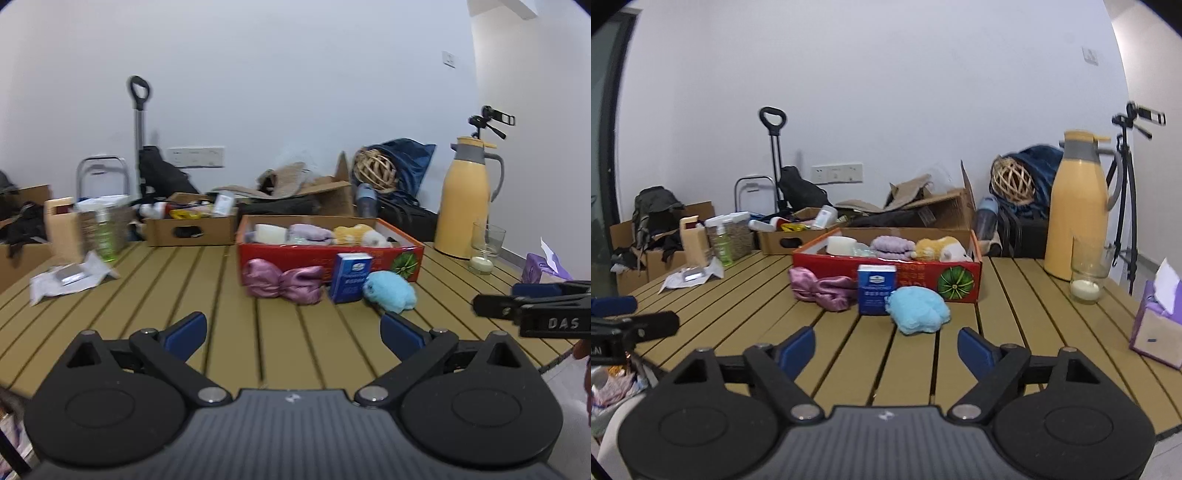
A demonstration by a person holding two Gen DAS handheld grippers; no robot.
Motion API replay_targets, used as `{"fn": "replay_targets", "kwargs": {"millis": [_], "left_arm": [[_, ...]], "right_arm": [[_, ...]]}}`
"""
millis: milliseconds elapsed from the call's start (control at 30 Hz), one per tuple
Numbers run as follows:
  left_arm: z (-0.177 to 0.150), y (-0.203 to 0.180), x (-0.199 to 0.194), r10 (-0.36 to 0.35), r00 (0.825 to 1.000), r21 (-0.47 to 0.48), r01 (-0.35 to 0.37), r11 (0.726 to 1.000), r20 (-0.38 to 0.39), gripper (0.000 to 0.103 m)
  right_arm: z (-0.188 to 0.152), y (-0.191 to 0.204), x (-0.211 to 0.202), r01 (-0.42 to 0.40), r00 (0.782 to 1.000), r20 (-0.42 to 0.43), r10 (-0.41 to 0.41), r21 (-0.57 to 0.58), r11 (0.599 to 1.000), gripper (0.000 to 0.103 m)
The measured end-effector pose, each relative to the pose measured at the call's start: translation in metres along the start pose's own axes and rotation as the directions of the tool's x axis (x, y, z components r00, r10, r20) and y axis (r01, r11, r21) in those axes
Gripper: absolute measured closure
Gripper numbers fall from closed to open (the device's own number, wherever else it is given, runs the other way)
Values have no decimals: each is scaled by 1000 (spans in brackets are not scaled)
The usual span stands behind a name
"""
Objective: Organize soft objects
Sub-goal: 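Withdraw both grippers from the box back over the table, then close the right gripper on the light blue fluffy ball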
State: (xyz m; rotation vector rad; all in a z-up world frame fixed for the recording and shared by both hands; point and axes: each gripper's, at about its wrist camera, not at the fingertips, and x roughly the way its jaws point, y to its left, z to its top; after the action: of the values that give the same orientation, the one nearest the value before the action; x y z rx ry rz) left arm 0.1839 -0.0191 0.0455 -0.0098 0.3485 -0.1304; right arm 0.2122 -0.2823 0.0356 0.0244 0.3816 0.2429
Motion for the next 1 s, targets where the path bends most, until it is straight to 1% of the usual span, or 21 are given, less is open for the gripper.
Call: {"fn": "replay_targets", "kwargs": {"millis": [33,67,100,167,267,367,467,533,567,600,667,733,800,833,867,900,933,967,1000], "left_arm": [[4,-1,13,-8,1000,-4,8,1000,-6,5],[9,-3,27,-19,1000,-10,19,1000,-17,12],[13,-4,40,-31,999,-16,30,999,-24,15],[22,-9,69,-60,997,-20,59,998,-41,25],[33,-15,105,-90,994,-29,88,996,-68,31],[42,-16,137,-133,987,-71,127,989,-88,33],[54,-22,168,-159,982,-93,150,984,-100,34],[62,-30,188,-162,981,-80,155,985,-101,34],[64,-34,197,-159,981,-65,152,986,-114,34],[64,-36,201,-158,980,-59,152,987,-124,34],[56,-36,209,-163,975,-80,152,985,-153,34],[43,-36,214,-175,964,-121,153,981,-200,34],[33,-36,216,-226,946,-173,188,967,-234,35],[28,-37,218,-285,926,-206,238,949,-246,35],[25,-40,223,-326,909,-224,271,936,-261,36],[22,-42,227,-342,899,-233,284,930,-272,37],[20,-45,231,-347,896,-238,286,928,-277,41],[18,-48,237,-340,897,-237,279,931,-281,49],[17,-48,240,-340,894,-244,275,930,-290,54]], "right_arm": [[2,-4,10,-3,1000,-12,4,10,1000,26],[4,-9,21,-4,1000,-19,5,16,1000,28],[6,-13,31,-3,1000,-26,4,20,1000,31],[10,-20,52,2,999,-44,0,32,1000,33],[18,-32,79,-3,998,-55,7,66,998,35],[27,-42,105,-10,998,-56,14,78,997,38],[34,-51,133,12,997,-74,-7,75,997,43],[38,-58,151,24,996,-93,-15,91,996,43],[40,-61,161,19,994,-105,-10,91,996,43],[41,-63,169,10,994,-112,0,89,996,44],[45,-69,186,-2,992,-123,12,85,996,45],[50,-78,205,-20,987,-154,35,98,995,45],[51,-89,220,-61,982,-171,86,146,987,44],[50,-96,229,-83,977,-179,116,182,980,44],[49,-102,237,-94,972,-189,137,222,971,44],[45,-106,243,-104,968,-196,157,256,961,44],[41,-110,248,-120,963,-197,183,293,949,44],[36,-113,252,-141,956,-199,214,328,934,45],[32,-115,255,-162,948,-201,248,365,917,45]]}}
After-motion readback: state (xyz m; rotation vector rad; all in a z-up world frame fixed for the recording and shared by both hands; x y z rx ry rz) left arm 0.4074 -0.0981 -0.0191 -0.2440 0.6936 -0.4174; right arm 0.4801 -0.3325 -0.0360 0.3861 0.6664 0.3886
